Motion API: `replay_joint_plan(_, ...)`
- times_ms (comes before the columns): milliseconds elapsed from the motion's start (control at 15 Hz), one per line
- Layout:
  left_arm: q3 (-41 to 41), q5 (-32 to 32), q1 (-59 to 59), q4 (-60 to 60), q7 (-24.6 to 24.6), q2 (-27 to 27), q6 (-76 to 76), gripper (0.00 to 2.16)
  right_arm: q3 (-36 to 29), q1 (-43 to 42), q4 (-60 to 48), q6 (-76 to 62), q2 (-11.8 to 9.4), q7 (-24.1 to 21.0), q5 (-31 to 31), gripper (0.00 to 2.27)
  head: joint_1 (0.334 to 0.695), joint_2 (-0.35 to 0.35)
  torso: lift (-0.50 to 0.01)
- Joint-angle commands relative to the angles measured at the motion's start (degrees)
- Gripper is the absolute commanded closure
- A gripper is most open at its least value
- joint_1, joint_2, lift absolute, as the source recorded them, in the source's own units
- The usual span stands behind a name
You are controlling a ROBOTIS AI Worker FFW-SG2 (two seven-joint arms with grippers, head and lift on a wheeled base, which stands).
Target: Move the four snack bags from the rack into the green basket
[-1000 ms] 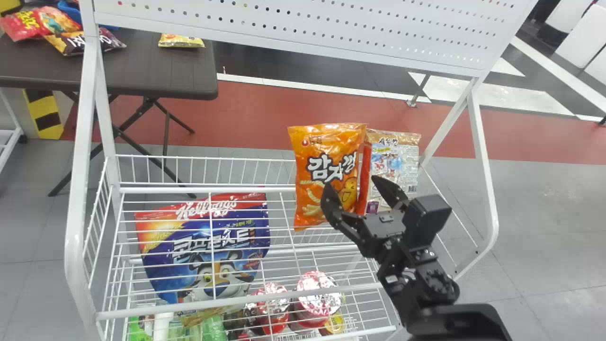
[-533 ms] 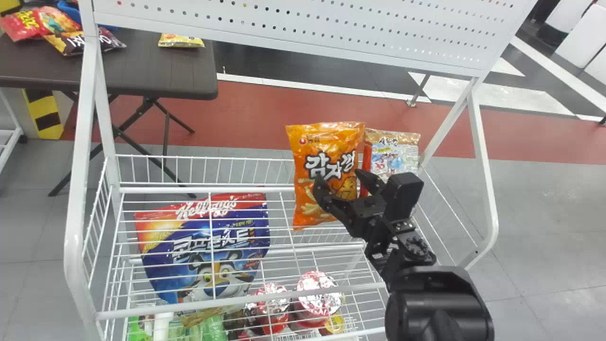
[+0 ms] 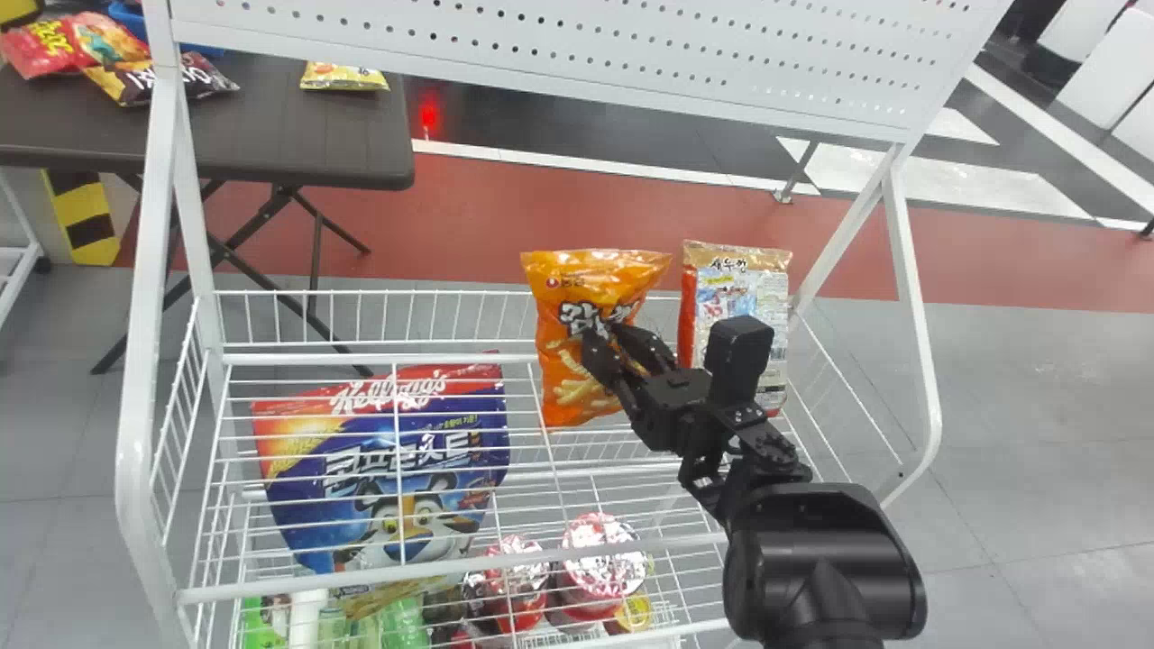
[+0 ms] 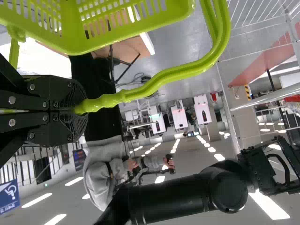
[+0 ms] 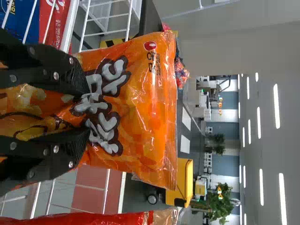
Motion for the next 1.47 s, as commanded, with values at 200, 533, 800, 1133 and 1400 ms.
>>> replay_joint_plan(200,0.0,0.1,-0.1,-0.1,0.0,0.0,0.0,1.78,0.8,7.6,-11.8,0.2,0.2,0.8,-1.2,2.08,0.695,-0.35,0.0)
replay_joint_plan(533,0.0,0.1,-0.1,-0.2,-0.1,0.0,0.0,1.79,-1.5,21.6,-32.8,8.0,0.3,2.4,-5.9,2.08,0.695,-0.35,0.0)
replay_joint_plan(800,-0.2,0.0,-0.1,-0.2,0.2,-0.1,0.0,1.78,-10.1,33.6,-47.0,24.0,0.9,10.2,-19.9,2.08,0.695,-0.35,0.0)
replay_joint_plan(1133,-1.0,0.0,-0.3,0.0,1.0,-0.3,0.0,1.78,-18.8,42.9,-49.2,36.8,5.4,22.1,-29.6,2.08,0.695,-0.35,0.0)
replay_joint_plan(1400,-1.0,0.0,-0.4,-0.1,1.1,-0.4,-0.2,1.78,-17.4,46.7,-43.8,43.8,5.4,26.9,-28.3,2.08,0.695,-0.35,0.0)
